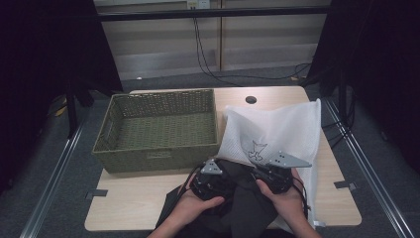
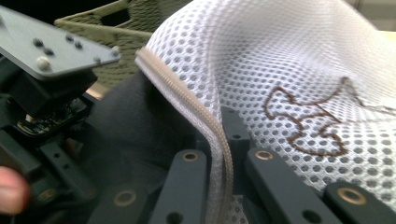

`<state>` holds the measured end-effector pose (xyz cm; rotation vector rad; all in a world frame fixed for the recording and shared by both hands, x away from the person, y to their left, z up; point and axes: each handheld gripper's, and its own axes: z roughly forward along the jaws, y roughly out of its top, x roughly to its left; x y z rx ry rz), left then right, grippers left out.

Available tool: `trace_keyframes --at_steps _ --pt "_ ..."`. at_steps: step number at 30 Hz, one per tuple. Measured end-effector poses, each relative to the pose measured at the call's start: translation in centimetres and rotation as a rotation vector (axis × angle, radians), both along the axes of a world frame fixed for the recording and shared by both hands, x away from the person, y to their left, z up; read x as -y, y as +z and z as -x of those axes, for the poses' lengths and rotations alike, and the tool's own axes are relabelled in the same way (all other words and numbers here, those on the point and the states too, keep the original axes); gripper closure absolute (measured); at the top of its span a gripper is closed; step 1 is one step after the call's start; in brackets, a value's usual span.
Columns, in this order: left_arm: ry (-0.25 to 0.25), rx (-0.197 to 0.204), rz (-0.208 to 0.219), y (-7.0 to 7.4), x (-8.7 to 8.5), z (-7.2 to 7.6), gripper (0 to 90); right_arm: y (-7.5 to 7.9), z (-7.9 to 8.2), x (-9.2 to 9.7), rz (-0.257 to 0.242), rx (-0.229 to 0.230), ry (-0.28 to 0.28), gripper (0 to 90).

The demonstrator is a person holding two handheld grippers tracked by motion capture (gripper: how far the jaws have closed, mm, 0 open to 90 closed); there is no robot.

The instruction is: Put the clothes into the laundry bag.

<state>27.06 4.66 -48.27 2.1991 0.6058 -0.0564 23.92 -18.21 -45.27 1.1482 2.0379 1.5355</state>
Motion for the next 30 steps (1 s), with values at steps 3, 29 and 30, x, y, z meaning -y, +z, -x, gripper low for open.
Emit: trace_keyframes --at_steps 3,29,30 --pt "-0.038 -0.004 0.125 1.0 1.2 0.8 71.6 0.5 0.3 -0.5 -0.004 0.036 0.048 88.4" --pt "0.149 0.052 0.057 0.4 -1.4 2.0 2.9 0.1 0.1 0.4 -0.013 0.003 0.041 88.4" --pt "0.128 0.031 0.025 -0.5 -1.0 2.2 2.9 0.1 0.1 0.4 -0.013 0.002 0.038 88.4"
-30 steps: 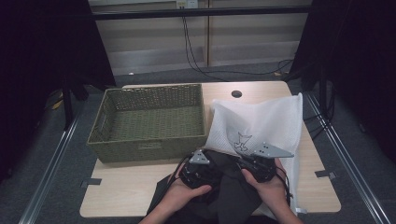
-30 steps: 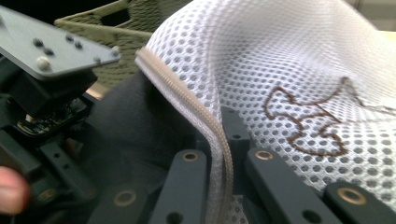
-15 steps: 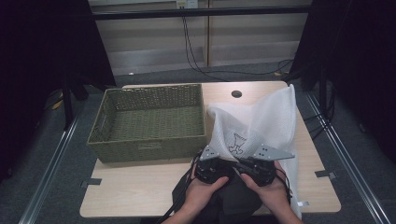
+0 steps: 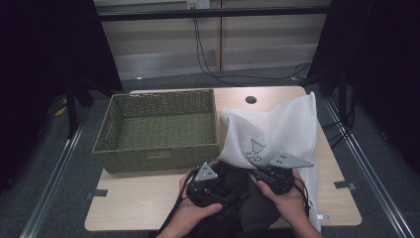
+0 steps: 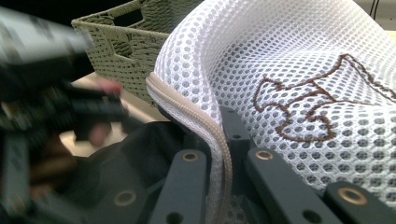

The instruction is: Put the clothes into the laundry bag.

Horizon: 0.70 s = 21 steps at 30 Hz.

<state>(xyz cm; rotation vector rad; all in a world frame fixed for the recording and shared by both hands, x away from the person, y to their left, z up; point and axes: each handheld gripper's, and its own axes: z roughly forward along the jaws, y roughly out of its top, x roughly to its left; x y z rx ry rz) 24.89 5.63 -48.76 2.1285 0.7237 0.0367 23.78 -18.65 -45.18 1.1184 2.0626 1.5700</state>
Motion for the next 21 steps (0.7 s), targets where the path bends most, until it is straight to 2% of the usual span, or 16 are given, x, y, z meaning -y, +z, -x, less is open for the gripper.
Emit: trace_keyframes --at_steps 2,4,7,8,9,10,11,13,14,15,16,17,18,19,20,21 --pt "-0.021 -0.026 -0.059 -1.1 1.2 0.2 5.1 -0.1 0.0 -0.2 0.004 0.001 0.006 88.4" --pt "-0.015 0.032 -0.096 -1.2 2.3 0.6 6.2 -0.2 0.1 -0.4 0.008 0.000 0.006 88.4" --pt "-0.020 0.086 -0.088 -0.8 3.0 1.1 21.9 -0.2 0.2 -0.7 0.024 0.024 0.019 88.4" --pt "-0.019 0.090 -0.030 -0.7 3.2 1.3 44.3 -0.1 0.3 -0.8 0.014 0.037 0.037 88.5" --pt "-0.024 0.096 -0.018 -0.5 3.3 1.3 54.5 0.1 0.3 -0.9 0.006 0.043 0.049 88.4" --pt "-0.031 0.108 -0.006 -0.2 3.5 1.3 54.5 0.1 0.3 -0.9 0.006 0.043 0.049 88.4" --pt "-0.022 0.129 0.027 0.4 3.6 1.4 64.6 0.3 0.5 -1.1 0.003 0.049 0.057 88.4" --pt "0.016 0.173 0.106 1.4 3.7 1.4 73.3 1.1 1.0 -1.4 -0.003 0.077 0.081 88.4" --pt "0.052 0.205 0.173 2.2 3.8 1.4 74.0 1.4 1.2 -1.5 -0.005 0.081 0.084 88.3" --pt "0.098 0.220 0.235 3.0 4.0 1.2 74.3 2.3 1.7 -1.7 -0.028 0.110 0.082 88.4" --pt "0.098 0.220 0.235 3.0 4.0 1.2 74.2 2.3 1.7 -1.7 -0.028 0.110 0.082 88.4" --pt "0.138 0.217 0.264 3.1 4.2 0.9 73.8 3.1 2.0 -1.6 -0.044 0.122 0.076 88.5" --pt "0.155 0.210 0.261 2.9 4.3 0.6 73.8 3.1 2.0 -1.6 -0.044 0.122 0.076 88.5" --pt "0.221 0.182 0.208 1.6 4.7 -0.4 71.3 3.0 2.0 -1.6 -0.026 0.115 0.075 88.5" --pt "0.221 0.182 0.208 1.6 4.7 -0.4 69.3 2.8 1.9 -1.5 -0.009 0.103 0.068 88.6" --pt "0.231 0.164 0.144 0.6 4.8 -1.1 66.2 2.3 1.7 -1.4 -0.006 0.086 0.066 88.7"
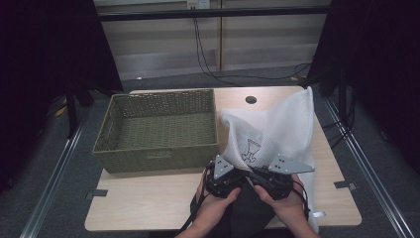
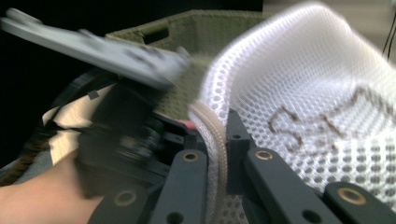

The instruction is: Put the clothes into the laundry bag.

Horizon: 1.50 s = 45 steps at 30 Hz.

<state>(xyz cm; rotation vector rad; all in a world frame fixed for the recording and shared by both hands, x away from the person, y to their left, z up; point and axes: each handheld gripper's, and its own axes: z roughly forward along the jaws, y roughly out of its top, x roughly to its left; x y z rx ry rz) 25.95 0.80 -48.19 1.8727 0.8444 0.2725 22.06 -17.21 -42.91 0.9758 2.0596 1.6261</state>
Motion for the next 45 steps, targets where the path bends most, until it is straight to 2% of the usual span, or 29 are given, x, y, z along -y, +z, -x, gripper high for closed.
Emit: trace_keyframes --at_steps 1,2,3,5,7,9,13,15,16,17,19,20,22,24,25,26,27,28,31,32,34,35,36,37,39,40,41,43,45 --pt "-0.006 -0.069 -0.029 -1.2 0.2 -0.7 66.2 0.0 0.0 0.0 0.000 0.000 0.000 88.7" --pt "-0.044 -0.135 -0.004 -2.0 -0.3 -1.2 61.6 -0.6 -0.2 0.1 -0.007 -0.026 -0.010 88.7" --pt "-0.063 -0.132 0.009 -1.8 -0.7 -1.2 57.5 -1.2 -0.6 0.3 0.017 -0.056 -0.025 88.7" --pt "-0.119 -0.096 -0.030 -0.9 -1.4 -0.6 46.6 -1.9 -1.0 0.7 0.032 -0.075 -0.055 88.7" --pt "-0.170 -0.088 -0.046 -0.2 -2.3 0.0 35.8 -2.1 -1.3 1.1 0.009 -0.091 -0.057 88.7" --pt "-0.164 -0.076 -0.065 0.3 -3.4 0.5 27.4 -2.0 -1.4 1.2 0.010 -0.088 -0.061 88.7" --pt "-0.140 -0.151 -0.066 0.3 -5.6 0.8 12.0 -2.1 -1.4 1.1 0.023 -0.085 -0.065 88.6" --pt "-0.194 -0.199 -0.067 -0.3 -5.6 0.9 6.5 -2.2 -1.5 1.2 0.021 -0.086 -0.070 88.6" --pt "-0.236 -0.231 -0.087 -0.6 -5.1 1.0 4.5 -2.2 -1.6 1.1 0.019 -0.087 -0.068 88.6" --pt "-0.243 -0.240 -0.101 -0.8 -4.6 1.1 2.9 -2.4 -1.7 1.1 0.016 -0.090 -0.067 88.6" --pt "-0.244 -0.233 -0.148 -1.1 -3.4 1.5 2.6 -2.6 -1.7 0.9 0.016 -0.094 -0.071 88.6" --pt "-0.250 -0.218 -0.199 -1.4 -2.4 1.8 2.9 -2.7 -1.7 0.8 0.018 -0.095 -0.066 88.6" --pt "-0.232 -0.144 -0.334 -1.4 -1.1 2.4 7.7 -3.0 -1.6 0.5 0.006 -0.105 -0.065 88.6" --pt "-0.184 -0.091 -0.379 -1.3 -0.2 2.8 29.8 -3.2 -1.4 0.1 0.003 -0.105 -0.049 88.6" --pt "-0.173 -0.079 -0.393 -1.0 -0.2 2.8 29.8 -3.2 -1.4 0.1 0.003 -0.105 -0.049 88.6" --pt "-0.155 -0.070 -0.333 -1.0 -0.1 2.8 61.5 -2.9 -1.1 -0.4 0.001 -0.084 -0.028 88.6" --pt "-0.165 -0.057 -0.306 -0.7 -0.3 2.7 61.5 -2.9 -1.1 -0.4 0.001 -0.084 -0.028 88.6" --pt "-0.165 -0.030 -0.222 -0.2 -0.3 2.8 73.6 -2.7 -1.0 -0.5 0.000 -0.068 -0.020 88.6" --pt "-0.164 0.026 -0.041 1.6 0.0 3.1 79.8 -1.1 -0.4 -0.5 -0.030 -0.015 0.003 88.7" --pt "-0.145 0.036 0.020 2.1 0.0 3.0 79.9 0.3 0.1 -0.2 -0.047 0.017 0.006 88.7" --pt "-0.103 0.032 0.117 2.7 0.1 2.5 79.9 0.7 0.2 -0.1 -0.057 0.027 0.008 88.8" --pt "-0.066 0.016 0.144 2.7 0.2 2.2 79.4 1.2 0.4 0.0 -0.070 0.035 0.010 88.9" --pt "-0.044 -0.006 0.154 2.5 0.4 1.9 79.3 1.4 0.5 0.0 -0.076 0.029 0.015 88.8" --pt "-0.005 -0.039 0.140 1.6 0.9 1.4 77.5 0.8 0.3 0.2 -0.074 -0.008 0.011 88.9" --pt "0.022 -0.067 0.056 0.2 1.4 1.1 76.0 0.3 0.1 0.2 -0.070 -0.022 0.000 88.9" --pt "0.004 -0.090 0.027 -0.5 1.5 1.1 73.1 -0.4 -0.2 0.3 -0.065 -0.045 -0.015 88.9" --pt "-0.032 -0.094 0.019 -0.9 1.4 1.3 64.0 -1.5 -0.7 0.9 -0.058 -0.080 -0.046 89.0" --pt "-0.082 -0.065 -0.020 -0.7 0.9 1.7 59.5 -1.7 -0.8 1.1 -0.063 -0.084 -0.054 88.9" --pt "-0.133 -0.065 -0.034 -0.1 0.1 1.9 43.8 -1.7 -1.0 1.7 -0.069 -0.080 -0.068 88.9"
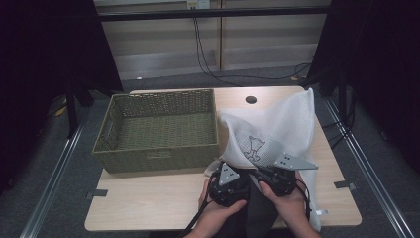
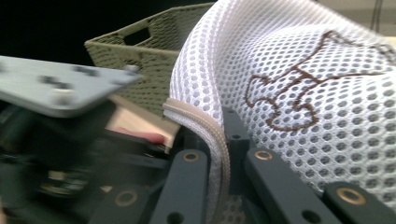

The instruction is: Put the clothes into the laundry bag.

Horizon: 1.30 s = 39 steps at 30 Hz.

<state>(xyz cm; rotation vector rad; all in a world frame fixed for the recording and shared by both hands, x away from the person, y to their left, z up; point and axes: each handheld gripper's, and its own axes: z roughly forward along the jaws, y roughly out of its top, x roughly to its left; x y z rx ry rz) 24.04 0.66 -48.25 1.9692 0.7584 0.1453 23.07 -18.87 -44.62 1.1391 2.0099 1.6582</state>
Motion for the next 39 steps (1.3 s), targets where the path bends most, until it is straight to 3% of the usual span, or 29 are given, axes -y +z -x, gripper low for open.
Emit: trace_keyframes --at_steps 2,5,10,14,17,18,19,20,22,23,24,25,27,28,29,31,33,35,36,37,39 --pt "-0.032 0.000 -0.002 0.6 -1.2 0.2 36.0 0.0 -0.1 0.2 0.002 0.005 -0.010 88.8" --pt "-0.035 -0.024 -0.010 1.0 -3.4 0.3 21.8 -0.1 -0.2 0.2 0.026 0.012 -0.025 88.8" --pt "-0.048 -0.077 -0.065 0.3 -5.6 0.6 13.4 -0.2 -0.4 0.2 0.052 0.027 -0.039 88.8" --pt "-0.059 -0.115 -0.123 -1.3 -4.9 0.8 16.5 -0.3 -0.5 0.0 0.060 0.021 -0.037 88.7" --pt "-0.064 -0.064 -0.162 -1.4 -2.9 0.9 33.6 -0.4 -0.5 -0.3 0.064 0.021 -0.028 88.8" --pt "-0.061 -0.063 -0.146 -1.3 -2.4 0.9 43.4 -0.2 -0.5 -0.4 0.054 0.020 -0.021 88.8" --pt "-0.070 -0.066 -0.134 -1.0 -1.8 0.5 60.8 0.3 -0.4 -0.6 0.031 0.020 0.006 88.8" --pt "-0.076 -0.068 -0.123 -0.8 -1.4 0.3 60.8 0.3 -0.4 -0.6 0.031 0.020 0.006 88.8" --pt "-0.089 -0.055 -0.067 0.1 -0.7 -0.4 71.7 0.9 0.0 -1.0 0.015 0.039 0.035 88.8" --pt "-0.082 -0.050 0.034 0.6 -0.6 -0.8 77.0 1.6 0.4 -1.4 0.011 0.061 0.054 88.9" --pt "-0.073 -0.034 0.108 1.0 -0.7 -0.9 77.0 1.6 0.4 -1.4 0.011 0.061 0.054 88.9" --pt "-0.055 -0.006 0.238 1.7 -0.9 -0.9 77.9 1.8 0.5 -1.4 0.009 0.065 0.053 88.9" --pt "-0.026 0.007 0.314 1.8 -0.8 -0.9 78.1 2.5 1.0 -1.0 -0.002 0.089 0.041 89.0" --pt "-0.022 0.011 0.303 1.6 -0.5 -1.0 77.2 2.7 1.1 -0.7 -0.009 0.097 0.029 89.0" --pt "-0.014 0.011 0.256 1.1 -0.1 -1.1 75.8 2.8 1.1 -0.4 -0.011 0.097 0.020 89.0" --pt "0.017 0.012 0.134 -0.1 0.5 -1.4 71.2 1.9 0.6 0.1 0.024 0.070 -0.008 89.0" --pt "0.009 -0.017 0.021 -1.5 0.7 -1.9 68.5 1.4 0.4 0.2 0.036 0.058 -0.021 89.0" --pt "-0.021 -0.024 0.005 -1.7 0.4 -1.9 60.1 0.3 -0.1 0.5 0.066 0.030 -0.054 88.9" --pt "-0.026 -0.025 0.000 -1.6 0.3 -1.9 46.4 -0.5 -0.7 1.0 0.068 0.020 -0.073 88.9" --pt "-0.038 -0.016 -0.008 -1.3 0.1 -1.7 46.4 -0.5 -0.7 1.0 0.068 0.020 -0.073 88.9" --pt "-0.073 -0.012 -0.013 -0.8 -0.6 -1.3 29.4 -0.9 -1.2 1.2 0.085 0.023 -0.092 88.9"
